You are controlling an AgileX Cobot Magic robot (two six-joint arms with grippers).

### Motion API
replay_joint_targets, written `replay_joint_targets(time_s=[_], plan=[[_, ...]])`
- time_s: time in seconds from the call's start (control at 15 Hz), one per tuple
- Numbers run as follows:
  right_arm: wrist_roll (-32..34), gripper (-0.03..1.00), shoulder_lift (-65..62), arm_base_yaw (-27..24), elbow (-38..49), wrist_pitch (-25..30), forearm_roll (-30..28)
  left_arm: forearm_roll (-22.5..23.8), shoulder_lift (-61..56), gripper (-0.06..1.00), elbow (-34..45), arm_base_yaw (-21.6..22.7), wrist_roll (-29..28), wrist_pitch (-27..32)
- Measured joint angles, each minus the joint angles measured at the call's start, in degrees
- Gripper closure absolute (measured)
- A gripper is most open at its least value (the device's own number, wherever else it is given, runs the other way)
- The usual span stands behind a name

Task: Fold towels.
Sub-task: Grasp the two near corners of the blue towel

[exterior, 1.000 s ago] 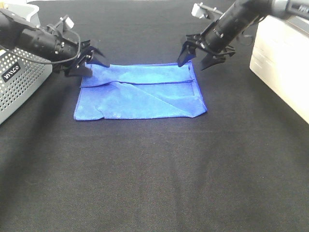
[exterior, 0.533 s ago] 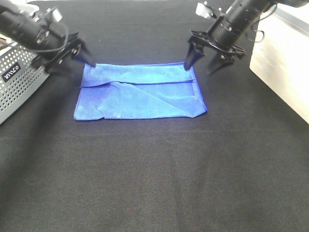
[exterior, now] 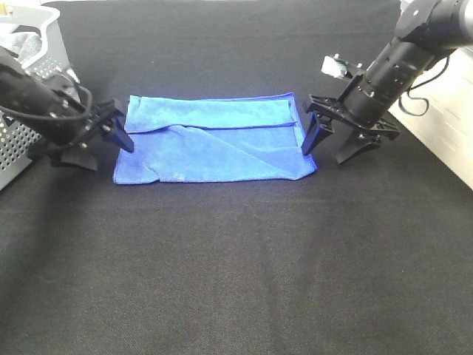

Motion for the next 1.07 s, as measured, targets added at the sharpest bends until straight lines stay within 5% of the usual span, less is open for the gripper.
replay_joint_targets(time_s=[0.4,0.47,0.6,0.73,0.8,0.87,1.07], plan=[[-5.7,0.31,4.0,0.0,0.0,-1.7,9.5,-4.1,3.3,0.24,-0.6,-2.5,0.0,-1.9],[-6.0,0.34,4.6,0.0,-0.1,-1.9,11.5,-4.6,3.8,0.32,-1.7,-4.0,0.0,-2.5],[-5.7,0.51,5.0,0.0,-0.1,-3.2,11.3,-4.6,4.8,0.56,-2.7,-5.1,-0.1,-2.4],[-5.3,0.8,5.6,0.0,-0.1,-4.1,10.7,-4.0,4.9,0.88,-2.6,-5.2,-0.1,-2.3],[-5.1,0.93,5.7,0.0,-0.1,-4.1,10.5,-2.3,4.9,0.92,-2.6,-5.2,-0.7,-1.9],[-5.1,0.93,5.7,0.0,-0.1,-4.1,10.5,-2.3,4.9,0.92,-2.6,-5.2,-0.7,-1.9],[-2.3,0.97,5.2,0.0,0.0,-1.5,8.1,7.0,4.1,0.92,-3.1,-5.2,-5.5,2.1]])
